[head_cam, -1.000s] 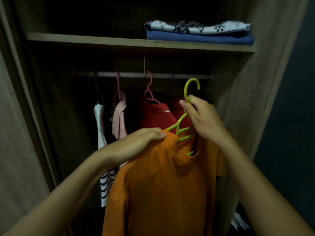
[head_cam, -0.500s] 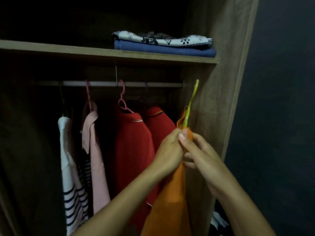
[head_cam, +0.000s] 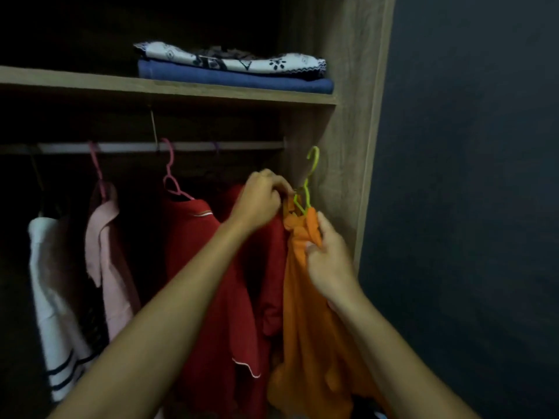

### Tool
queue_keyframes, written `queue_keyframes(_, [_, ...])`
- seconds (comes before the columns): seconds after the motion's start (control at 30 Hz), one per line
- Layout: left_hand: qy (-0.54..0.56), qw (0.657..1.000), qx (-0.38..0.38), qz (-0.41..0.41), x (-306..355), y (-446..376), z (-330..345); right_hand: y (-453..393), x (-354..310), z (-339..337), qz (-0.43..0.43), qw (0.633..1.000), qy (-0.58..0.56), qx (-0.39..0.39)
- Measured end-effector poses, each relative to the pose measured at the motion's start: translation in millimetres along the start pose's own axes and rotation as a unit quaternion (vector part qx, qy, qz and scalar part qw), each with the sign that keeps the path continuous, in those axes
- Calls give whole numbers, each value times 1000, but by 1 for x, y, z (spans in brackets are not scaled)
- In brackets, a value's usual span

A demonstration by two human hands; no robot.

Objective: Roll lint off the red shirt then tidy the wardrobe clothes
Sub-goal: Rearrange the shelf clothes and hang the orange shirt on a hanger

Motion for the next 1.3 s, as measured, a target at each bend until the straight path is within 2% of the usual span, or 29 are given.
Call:
queue_keyframes(0.07, [-178,981,-72,-43,-36,-8,19,-4,-1,9,7,998,61,-12])
queue_keyframes(0.13, [-262,949,-157,-78,-64,-1,38,-8,-7,15,0,993,119,-12])
queue_keyframes(0.17, [-277,943,-169,-79,-70,5,42,-11,-11,18,-9,989,146,-12])
queue_keyframes(0.43, [-265,957,-106,-50,-86,38,24,-72,-47,44,-54,962,266,9])
queue_keyframes(0.67, [-247,960,-100,-82,-107,49,2,-116,-54,71,-35,962,270,-18])
queue_keyframes(0.8, [-201,969,-102,-104,-117,55,-5,-132,-41,90,-15,958,282,-40])
queue_keyframes(0.93, [-130,983,-61,-116,-118,60,-15,-137,-31,105,-10,960,277,-44])
queue_keyframes(1.3, [-176,975,-69,-115,-122,61,-9,-121,-6,109,-34,962,267,-46])
Point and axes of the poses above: each hand's wrist, its own y-axis away from the middle knuckle, its own z-axis out of the palm, x = y × z, the point moved 9 cm from there along -y, towards the middle knuckle, and after that the axes turned 1 degree about -z, right-handed, at the moved point
